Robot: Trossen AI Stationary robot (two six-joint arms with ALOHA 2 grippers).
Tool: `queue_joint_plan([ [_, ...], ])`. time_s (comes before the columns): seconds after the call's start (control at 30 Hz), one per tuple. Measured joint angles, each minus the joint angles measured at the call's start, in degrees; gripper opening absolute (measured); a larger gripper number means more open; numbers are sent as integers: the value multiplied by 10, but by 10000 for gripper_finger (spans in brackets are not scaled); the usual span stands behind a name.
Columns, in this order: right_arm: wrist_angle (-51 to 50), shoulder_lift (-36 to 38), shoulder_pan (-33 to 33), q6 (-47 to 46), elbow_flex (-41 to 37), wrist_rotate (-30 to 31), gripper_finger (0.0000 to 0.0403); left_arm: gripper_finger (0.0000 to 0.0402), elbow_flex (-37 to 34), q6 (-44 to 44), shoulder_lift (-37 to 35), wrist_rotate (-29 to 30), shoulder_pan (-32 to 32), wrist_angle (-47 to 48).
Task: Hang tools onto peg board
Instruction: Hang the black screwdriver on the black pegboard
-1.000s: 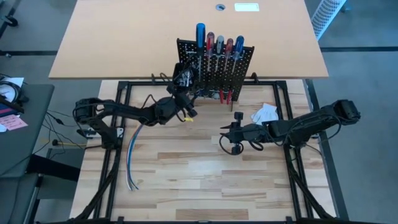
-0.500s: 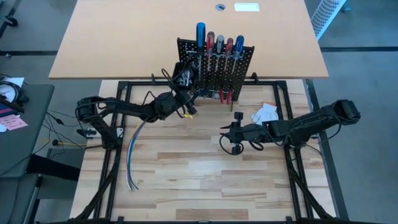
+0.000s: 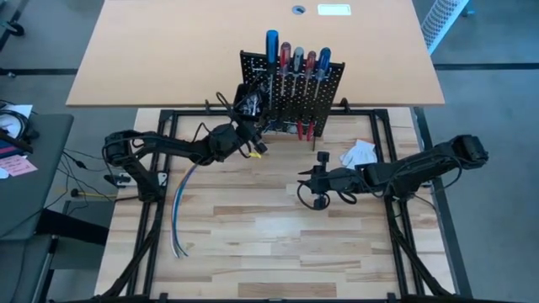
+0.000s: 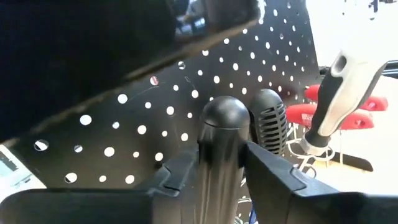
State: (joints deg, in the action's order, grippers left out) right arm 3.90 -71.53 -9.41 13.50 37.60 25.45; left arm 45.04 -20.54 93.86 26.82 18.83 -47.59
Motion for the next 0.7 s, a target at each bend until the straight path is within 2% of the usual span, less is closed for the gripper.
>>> queue_joint_plan([
  [0.17, 0, 0, 0, 0, 0, 0, 113, 91, 0, 8, 0, 2, -16, 0],
  [0.5, 3, 0, 3, 0, 0, 0, 113, 85, 0, -37, 0, 39, -63, -35],
  [0.7, 70, 0, 46, -11, 0, -1, 116, 85, 0, -59, 0, 48, -79, -47],
])
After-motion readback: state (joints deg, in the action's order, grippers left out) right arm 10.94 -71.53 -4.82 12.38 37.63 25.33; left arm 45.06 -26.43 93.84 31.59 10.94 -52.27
